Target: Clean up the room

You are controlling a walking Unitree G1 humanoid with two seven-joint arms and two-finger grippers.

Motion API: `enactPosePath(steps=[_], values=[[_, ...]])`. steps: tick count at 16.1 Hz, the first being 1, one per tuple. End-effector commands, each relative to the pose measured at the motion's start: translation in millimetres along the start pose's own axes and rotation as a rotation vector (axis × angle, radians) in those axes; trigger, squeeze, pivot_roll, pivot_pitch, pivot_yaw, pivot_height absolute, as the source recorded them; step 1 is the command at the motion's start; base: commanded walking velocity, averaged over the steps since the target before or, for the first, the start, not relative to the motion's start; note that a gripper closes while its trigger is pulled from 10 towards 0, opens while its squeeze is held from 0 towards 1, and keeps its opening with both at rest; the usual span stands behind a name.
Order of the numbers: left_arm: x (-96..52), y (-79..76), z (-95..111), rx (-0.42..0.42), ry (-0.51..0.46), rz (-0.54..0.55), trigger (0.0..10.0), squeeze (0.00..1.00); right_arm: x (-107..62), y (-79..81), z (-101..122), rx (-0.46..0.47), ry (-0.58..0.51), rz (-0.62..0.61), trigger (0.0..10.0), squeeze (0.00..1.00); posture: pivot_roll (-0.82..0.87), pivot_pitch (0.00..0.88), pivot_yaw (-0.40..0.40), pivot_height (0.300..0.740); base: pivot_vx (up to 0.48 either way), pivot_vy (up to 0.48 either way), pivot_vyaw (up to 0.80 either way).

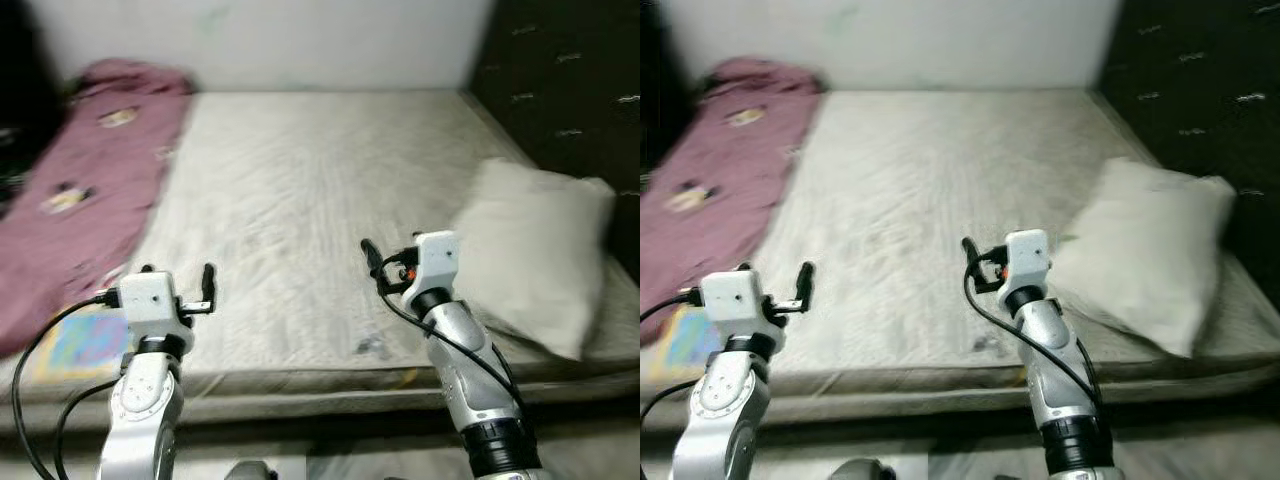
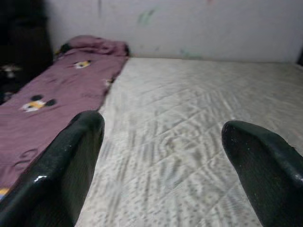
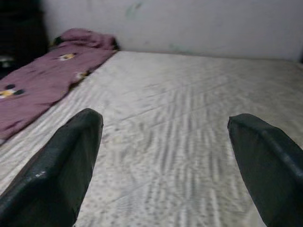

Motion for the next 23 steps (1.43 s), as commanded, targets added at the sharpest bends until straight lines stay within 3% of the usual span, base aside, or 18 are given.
enactPosePath(steps=[1, 13, 20, 23], values=[[1.2, -2.1, 1.9, 0.007, -0.007, -0.014, 10.0, 0.0, 0.5, -6.1, 1.8, 0.003, -0.003, -0.026, 10.0, 0.0, -0.04, 0.0, -0.014, 0.74, 0.0, 0.0, 0.0], [1.0, -1.6, 2.7, -0.011, 0.0, -0.012, 10.0, 0.0, -0.5, -13.6, 3.1, 0.053, -0.007, -0.073, 10.0, 0.0, -0.04, 0.0, -0.012, 0.74, 0.0, 0.0, 0.0], [1.0, -1.1, 2.8, -0.013, 0.001, -0.006, 10.0, 0.0, -0.2, -13.2, 3.3, 0.055, -0.003, -0.064, 10.0, 0.0, -0.04, 0.0, -0.017, 0.656, 0.0, 0.0, 0.0], [1.2, 1.5, 3.8, -0.019, -0.006, 0.018, 10.0, 0.0, 1.2, -12.0, 3.1, 0.051, 0.0, -0.05, 10.0, 0.0, -0.04, 0.0, -0.023, 0.651, 0.0, 0.0, 0.0]])
Point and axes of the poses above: a point about 5 cm out from each wrist's last joint towards the gripper, its own x axis pointing out of the wrist towards the gripper, its own z axis along the axis of the wrist's last joint, y = z × x, the point moved 2 cm from there along x, pointing out of the wrist towards the gripper, and after that the axes turned 9 degrees about x, right-handed, at the moved point
